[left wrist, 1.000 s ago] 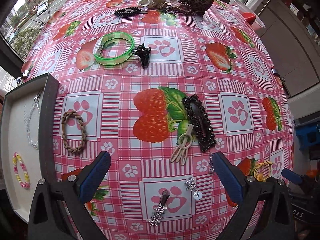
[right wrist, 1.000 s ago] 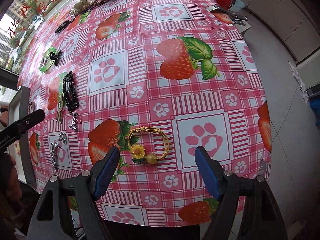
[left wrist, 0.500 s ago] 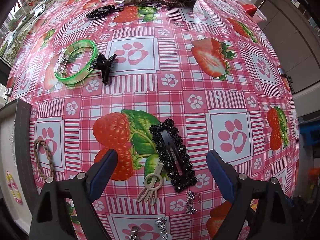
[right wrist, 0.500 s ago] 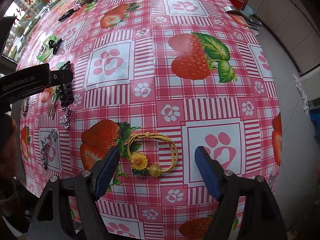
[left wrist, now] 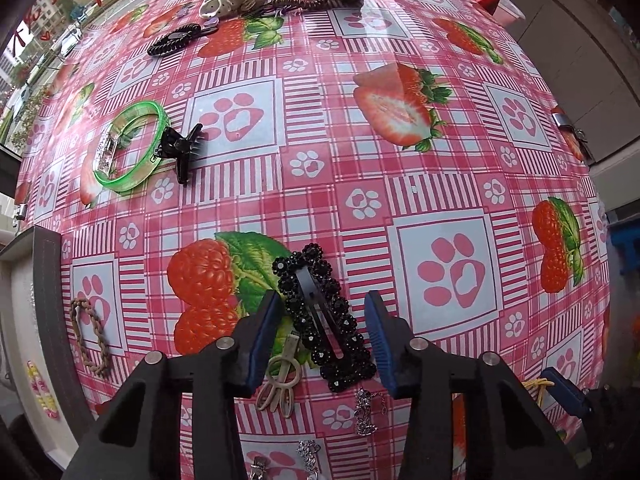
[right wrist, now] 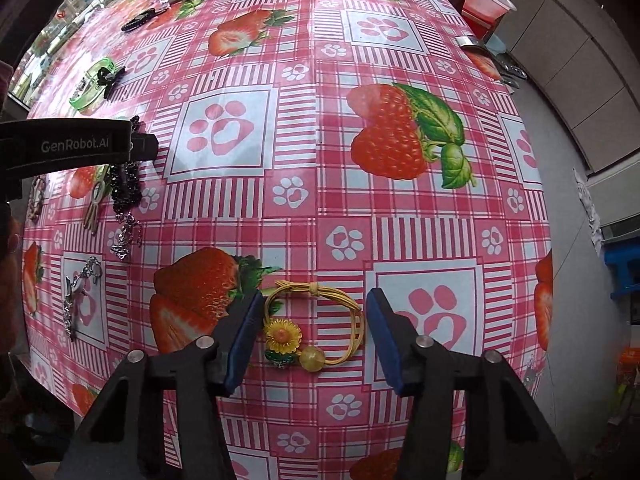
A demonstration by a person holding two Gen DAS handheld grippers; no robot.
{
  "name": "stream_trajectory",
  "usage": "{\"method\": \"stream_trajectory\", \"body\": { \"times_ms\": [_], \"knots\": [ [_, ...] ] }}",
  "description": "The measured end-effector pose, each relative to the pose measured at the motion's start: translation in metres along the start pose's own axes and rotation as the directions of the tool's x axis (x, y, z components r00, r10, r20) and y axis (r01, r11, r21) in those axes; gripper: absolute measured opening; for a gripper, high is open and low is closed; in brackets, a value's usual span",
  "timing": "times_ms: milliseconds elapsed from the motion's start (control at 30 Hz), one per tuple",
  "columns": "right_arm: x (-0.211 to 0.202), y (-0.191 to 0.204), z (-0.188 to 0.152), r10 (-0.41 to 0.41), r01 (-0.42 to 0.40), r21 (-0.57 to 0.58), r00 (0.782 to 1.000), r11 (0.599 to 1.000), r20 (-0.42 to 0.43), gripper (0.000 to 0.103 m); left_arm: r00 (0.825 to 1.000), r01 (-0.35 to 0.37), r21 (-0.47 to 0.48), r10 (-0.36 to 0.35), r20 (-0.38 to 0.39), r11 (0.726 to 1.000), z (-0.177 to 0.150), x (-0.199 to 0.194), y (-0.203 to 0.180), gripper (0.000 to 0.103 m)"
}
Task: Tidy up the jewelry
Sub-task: 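Grasp the black beaded hair clip with the left tool while the right tool grasps the yellow sunflower cord bracelet, then carry the hair clip and cord bracelet into the white tray and release both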
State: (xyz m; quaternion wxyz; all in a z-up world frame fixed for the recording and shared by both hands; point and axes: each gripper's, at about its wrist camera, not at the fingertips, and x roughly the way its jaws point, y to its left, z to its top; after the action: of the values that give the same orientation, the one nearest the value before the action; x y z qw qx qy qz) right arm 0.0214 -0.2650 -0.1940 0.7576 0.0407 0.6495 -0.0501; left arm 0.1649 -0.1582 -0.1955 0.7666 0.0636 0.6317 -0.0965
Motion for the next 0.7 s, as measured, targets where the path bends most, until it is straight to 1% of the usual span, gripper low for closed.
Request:
{"method": "stream_trajectory", "body": {
  "times_ms": [33, 67, 100, 133, 167, 200, 267, 433, 700],
  "knots": [
    [-0.001, 0.002, 0.004, 0.001, -0.001, 0.0, 1.0, 1.0, 0.0, 0.046, 1.0, 0.006, -0.001, -0.006, 0.0, 1.0, 0.001, 0.0, 0.0, 0.042],
    [-0.001, 0.003, 0.004, 0.001, -0.001, 0.0, 1.0, 1.0, 0.001, 0.039, 1.0, 0.016, -0.003, -0.016, 0.0, 1.0, 0.0, -0.002, 0.001, 0.042],
    [-0.002, 0.004, 0.007, 0.001, -0.001, 0.0, 1.0, 1.0, 0.002, 0.029, 1.0, 0.021, -0.002, -0.021, 0.001, 1.0, 0.0, -0.005, 0.003, 0.042],
    [-0.004, 0.0, 0.009, 0.004, -0.004, -0.001, 1.0, 1.0, 0.003, 0.022, 1.0, 0.026, 0.001, -0.026, 0.005, 1.0, -0.001, -0.005, 0.003, 0.041],
    [-0.004, 0.0, 0.01, 0.006, -0.006, 0.0, 1.0, 1.0, 0.003, 0.009, 0.999, 0.032, 0.002, -0.032, 0.011, 0.999, -0.001, -0.007, 0.003, 0.041],
    [-0.007, -0.004, 0.013, 0.01, -0.01, 0.001, 1.0, 1.0, 0.001, 0.006, 0.999, 0.042, 0.0, -0.042, 0.017, 0.999, -0.003, -0.011, 0.004, 0.041],
    [-0.007, -0.009, 0.014, 0.025, -0.025, 0.016, 1.0, 1.0, -0.001, 0.006, 0.997, 0.065, -0.004, -0.064, 0.031, 0.998, -0.005, -0.017, 0.007, 0.041],
    [-0.013, -0.026, 0.018, 0.103, -0.104, 0.071, 0.995, 0.992, 0.009, 0.006, 0.994, 0.091, -0.004, -0.091, 0.068, 0.996, -0.013, -0.036, 0.013, 0.041],
    [-0.031, -0.041, 0.027, 0.177, -0.18, 0.11, 0.983, 0.977, 0.039, 0.006, 0.988, 0.104, -0.032, -0.1, 0.115, 0.994, -0.024, -0.06, 0.034, 0.041]
  ]
}}
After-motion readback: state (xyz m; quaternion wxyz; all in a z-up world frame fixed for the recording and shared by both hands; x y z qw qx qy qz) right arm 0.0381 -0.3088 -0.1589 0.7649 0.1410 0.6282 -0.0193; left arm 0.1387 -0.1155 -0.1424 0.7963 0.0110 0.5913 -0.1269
